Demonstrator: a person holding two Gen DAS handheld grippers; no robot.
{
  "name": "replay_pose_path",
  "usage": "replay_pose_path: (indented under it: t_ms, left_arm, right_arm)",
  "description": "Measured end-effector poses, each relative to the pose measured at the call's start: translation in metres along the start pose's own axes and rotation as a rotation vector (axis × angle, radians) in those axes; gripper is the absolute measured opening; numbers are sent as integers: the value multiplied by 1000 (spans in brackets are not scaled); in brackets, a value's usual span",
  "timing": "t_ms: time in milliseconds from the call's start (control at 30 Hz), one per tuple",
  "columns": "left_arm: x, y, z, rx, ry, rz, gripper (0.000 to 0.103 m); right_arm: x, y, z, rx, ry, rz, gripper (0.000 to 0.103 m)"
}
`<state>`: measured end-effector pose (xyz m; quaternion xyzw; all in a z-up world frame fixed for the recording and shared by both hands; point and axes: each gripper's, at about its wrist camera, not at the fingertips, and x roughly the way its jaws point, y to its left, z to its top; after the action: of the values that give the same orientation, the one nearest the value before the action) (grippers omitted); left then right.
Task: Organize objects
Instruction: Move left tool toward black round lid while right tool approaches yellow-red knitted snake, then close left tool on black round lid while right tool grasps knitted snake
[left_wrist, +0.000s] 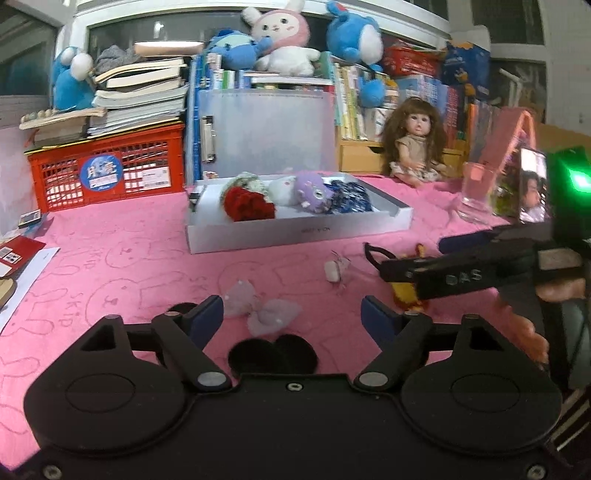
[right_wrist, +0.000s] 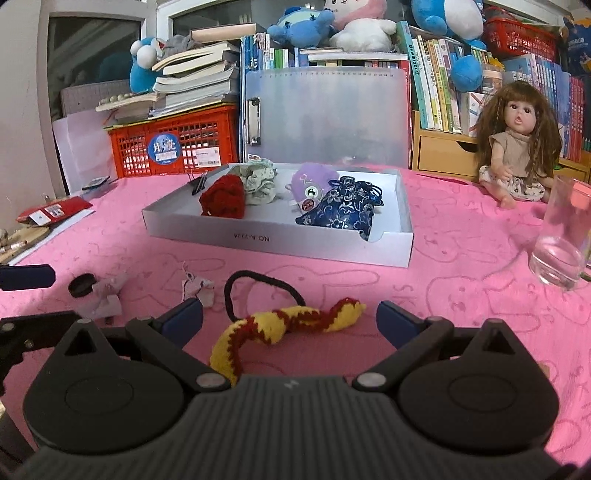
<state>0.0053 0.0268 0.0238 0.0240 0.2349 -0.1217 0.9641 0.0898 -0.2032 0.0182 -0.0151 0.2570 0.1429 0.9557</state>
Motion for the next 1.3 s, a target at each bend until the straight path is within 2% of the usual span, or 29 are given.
replay_pose_path:
  t_ms: [133,533,667,867,967,1033,1100,1167,1300]
  left_arm:
    - [-1,-9,-5,31,13,-24,64]
    - [-1,-19,-16,52,10,-7,54]
    - [0,-16,-18,32,20,2,53]
    - [4,-11,-19,12,34,17,47]
    - [4,-10,-20,4,30,14,40]
    - [2,-12,-20,9,19,12,36]
    - [1,-14,-21,19,12,6,32]
    - [2,-16,-21,30,14,-4,32]
    - [4,-20,-22,37,25,-14,30]
  right_arm:
    - [1,1,-2,2,-5,-8,103]
    - [0,4,-5,-6,-14,-24,103]
    - [0,8,-5,-36,-16,-17,99]
    - [2,11,-6,-53,0,-11,85]
    - [3,8,-7,-37,-2,-6,77]
    - [3,7,-8,-26,-2,-5,66]
    - [3,5,-8,-13,-5,-7,51]
    - [3,3,-9,2,-8,-2,43]
    - [1,0,-9,23,-22,-2,40]
